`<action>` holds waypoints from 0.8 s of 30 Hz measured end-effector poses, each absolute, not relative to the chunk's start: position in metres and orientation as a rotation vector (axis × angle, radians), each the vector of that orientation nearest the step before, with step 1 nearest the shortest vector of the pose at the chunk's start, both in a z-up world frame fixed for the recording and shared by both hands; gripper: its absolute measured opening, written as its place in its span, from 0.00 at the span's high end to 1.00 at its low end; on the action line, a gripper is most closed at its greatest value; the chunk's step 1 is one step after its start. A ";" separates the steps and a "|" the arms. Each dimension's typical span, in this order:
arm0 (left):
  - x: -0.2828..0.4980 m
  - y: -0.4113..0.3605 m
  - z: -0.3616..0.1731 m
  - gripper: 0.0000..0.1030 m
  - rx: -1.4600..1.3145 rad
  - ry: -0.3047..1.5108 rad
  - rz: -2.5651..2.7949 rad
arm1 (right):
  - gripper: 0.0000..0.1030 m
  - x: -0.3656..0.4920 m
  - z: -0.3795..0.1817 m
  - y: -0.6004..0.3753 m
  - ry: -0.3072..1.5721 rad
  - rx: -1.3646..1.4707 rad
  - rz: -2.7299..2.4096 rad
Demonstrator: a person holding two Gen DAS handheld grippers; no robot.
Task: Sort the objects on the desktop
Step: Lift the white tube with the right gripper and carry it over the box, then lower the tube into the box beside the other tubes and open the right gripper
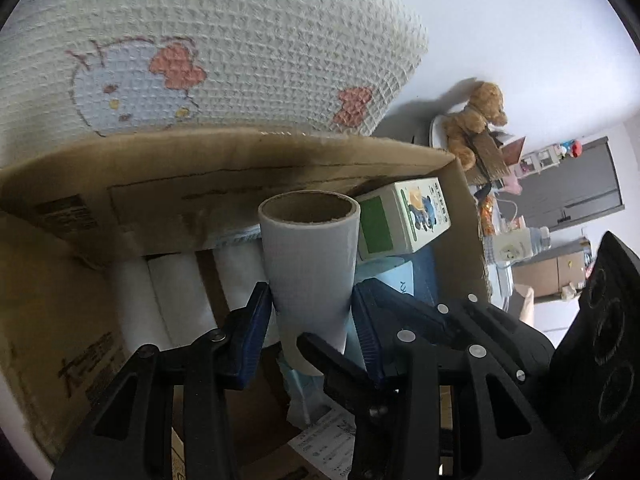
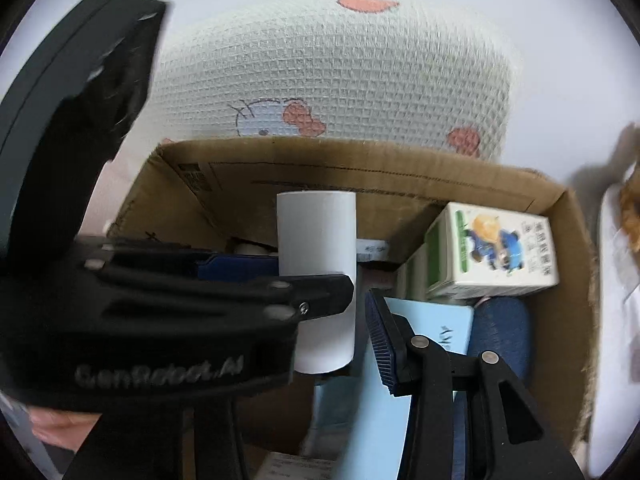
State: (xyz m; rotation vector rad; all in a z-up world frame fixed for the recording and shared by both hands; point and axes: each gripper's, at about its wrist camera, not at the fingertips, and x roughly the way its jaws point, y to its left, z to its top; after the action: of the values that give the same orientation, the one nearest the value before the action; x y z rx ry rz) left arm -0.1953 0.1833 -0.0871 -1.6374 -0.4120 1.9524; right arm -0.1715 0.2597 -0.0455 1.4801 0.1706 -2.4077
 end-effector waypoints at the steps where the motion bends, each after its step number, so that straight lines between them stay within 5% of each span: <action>1: -0.196 0.187 -0.089 0.56 -1.659 -0.393 1.958 | 0.61 -0.171 -0.046 0.260 0.185 1.485 -2.402; 9: -0.204 0.193 -0.110 0.56 -1.759 -0.474 1.895 | 0.81 -0.171 -0.054 0.278 0.130 1.543 -2.368; 24: -0.207 0.202 -0.145 0.56 -1.940 -0.635 1.779 | 0.83 -0.166 -0.060 0.286 0.232 1.631 -2.336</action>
State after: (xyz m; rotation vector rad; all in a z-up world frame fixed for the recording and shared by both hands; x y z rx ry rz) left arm -0.2067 0.2024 -0.1445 -1.9403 -0.6348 1.7791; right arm -0.1656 0.2864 -0.0598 1.6309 0.2317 -2.3356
